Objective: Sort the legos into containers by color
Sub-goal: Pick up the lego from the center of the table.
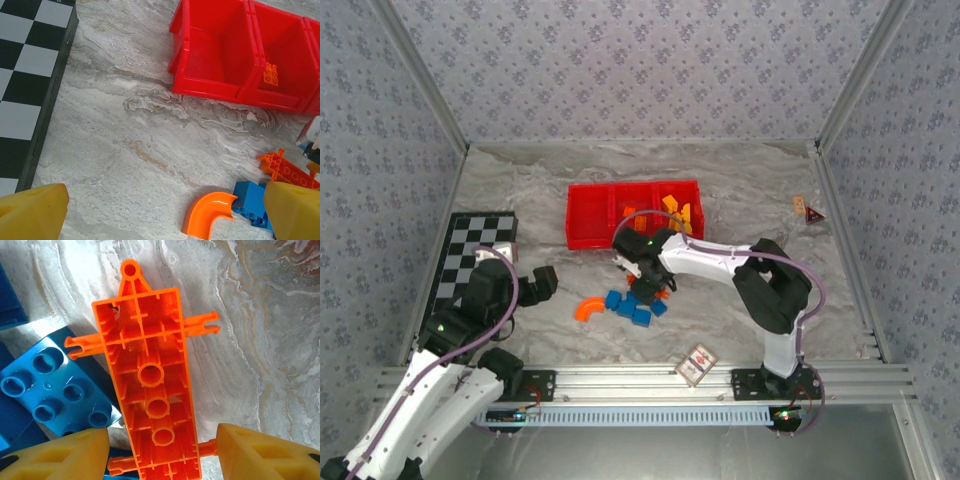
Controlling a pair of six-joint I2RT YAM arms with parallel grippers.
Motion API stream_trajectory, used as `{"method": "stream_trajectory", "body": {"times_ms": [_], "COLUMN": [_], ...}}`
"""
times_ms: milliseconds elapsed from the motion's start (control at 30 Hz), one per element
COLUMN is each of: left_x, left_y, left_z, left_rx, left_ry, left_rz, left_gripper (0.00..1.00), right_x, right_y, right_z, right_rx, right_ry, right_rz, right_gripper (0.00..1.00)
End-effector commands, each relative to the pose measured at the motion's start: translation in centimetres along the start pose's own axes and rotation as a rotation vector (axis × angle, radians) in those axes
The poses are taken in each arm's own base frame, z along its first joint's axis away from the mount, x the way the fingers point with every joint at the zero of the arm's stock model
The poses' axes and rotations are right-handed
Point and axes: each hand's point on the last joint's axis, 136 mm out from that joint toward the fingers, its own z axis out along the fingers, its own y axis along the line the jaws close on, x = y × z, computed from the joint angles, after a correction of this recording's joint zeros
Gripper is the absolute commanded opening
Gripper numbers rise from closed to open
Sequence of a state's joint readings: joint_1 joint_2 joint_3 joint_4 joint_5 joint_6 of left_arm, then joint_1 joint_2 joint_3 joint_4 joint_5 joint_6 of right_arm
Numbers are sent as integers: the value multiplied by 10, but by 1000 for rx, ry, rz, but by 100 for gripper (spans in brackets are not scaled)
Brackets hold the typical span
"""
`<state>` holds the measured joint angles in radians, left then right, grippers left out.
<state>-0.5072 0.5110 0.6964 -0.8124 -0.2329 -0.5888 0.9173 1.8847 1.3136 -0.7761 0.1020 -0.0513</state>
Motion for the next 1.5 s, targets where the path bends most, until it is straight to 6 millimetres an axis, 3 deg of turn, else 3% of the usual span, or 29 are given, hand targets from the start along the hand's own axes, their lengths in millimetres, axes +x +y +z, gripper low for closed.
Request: {"method": "stream_trajectory", "body": {"times_ms": [0, 200, 500, 833, 1033, 1133, 1233, 1300, 1467], "left_x": [-2, -3, -3, -3, -3, -2, -3, -3, -2], "left_y": [0, 0, 0, 0, 0, 0, 0, 0, 1], "left_z": [-5, -6, -7, -7, -7, -7, -7, -7, -6], "left_rx": [1, 4, 7, 9, 7, 6, 6, 6, 3], "left_ry": [-13, -18, -21, -23, -23, -21, -22, -23, -21], "left_rz": [-2, -3, -4, -4, -4, -3, -3, -3, -2], "left_gripper": [100, 100, 100, 100, 100, 100, 100, 100, 100], "right_x": [7, 8, 11, 25, 24, 24, 25, 24, 13], "right_y": [-4, -8, -15, -29, -30, -31, -32, -35, -42], "right_z": [6, 13, 21, 32, 35, 35, 34, 30, 1], "right_rx": [35, 31, 2, -15, -28, -36, -47, -48, -31], "right_ry": [58, 82, 96, 123, 120, 124, 128, 121, 50], "right_rz": [-34, -20, 9, 79, 97, 104, 119, 132, 161], "right_gripper": [61, 61, 47, 55, 55, 49, 34, 32, 25]}}
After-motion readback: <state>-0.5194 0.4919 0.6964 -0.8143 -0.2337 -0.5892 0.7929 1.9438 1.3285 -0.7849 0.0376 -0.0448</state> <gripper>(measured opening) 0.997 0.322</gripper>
